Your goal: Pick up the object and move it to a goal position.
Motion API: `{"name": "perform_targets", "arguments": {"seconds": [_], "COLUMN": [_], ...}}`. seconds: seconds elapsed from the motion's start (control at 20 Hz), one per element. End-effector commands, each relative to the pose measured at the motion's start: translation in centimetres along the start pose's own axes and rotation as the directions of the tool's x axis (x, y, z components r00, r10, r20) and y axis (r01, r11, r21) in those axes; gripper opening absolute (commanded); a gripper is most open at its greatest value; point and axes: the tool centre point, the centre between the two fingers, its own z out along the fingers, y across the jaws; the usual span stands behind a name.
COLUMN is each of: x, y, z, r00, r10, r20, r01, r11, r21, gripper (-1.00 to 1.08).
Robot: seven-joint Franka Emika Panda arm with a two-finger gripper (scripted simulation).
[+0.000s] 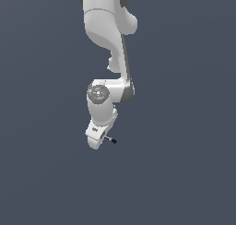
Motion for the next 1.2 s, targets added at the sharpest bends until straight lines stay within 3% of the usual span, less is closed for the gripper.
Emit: {"name": "perform_targets", "arguments": {"seconds": [0.0,0.5,0.55,1.15], "x": [0.0,0.0,0.0,0.1], "y": [-0.1,0.0,0.0,-0.1], "z": [1.1,4.2,4.2,4.2], "r00": [1.000,1.000,1.000,1.000], "r10": [-0.001,-0.004,-0.004,-0.004], "r20": [0.000,0.000,0.000,0.000], "r01": [0.001,0.004,0.004,0.004], "r11": [1.000,1.000,1.000,1.000], "r21": [0.001,0.001,0.001,0.001], "gripper": [1.00,1.00,-1.00,-1.00]}}
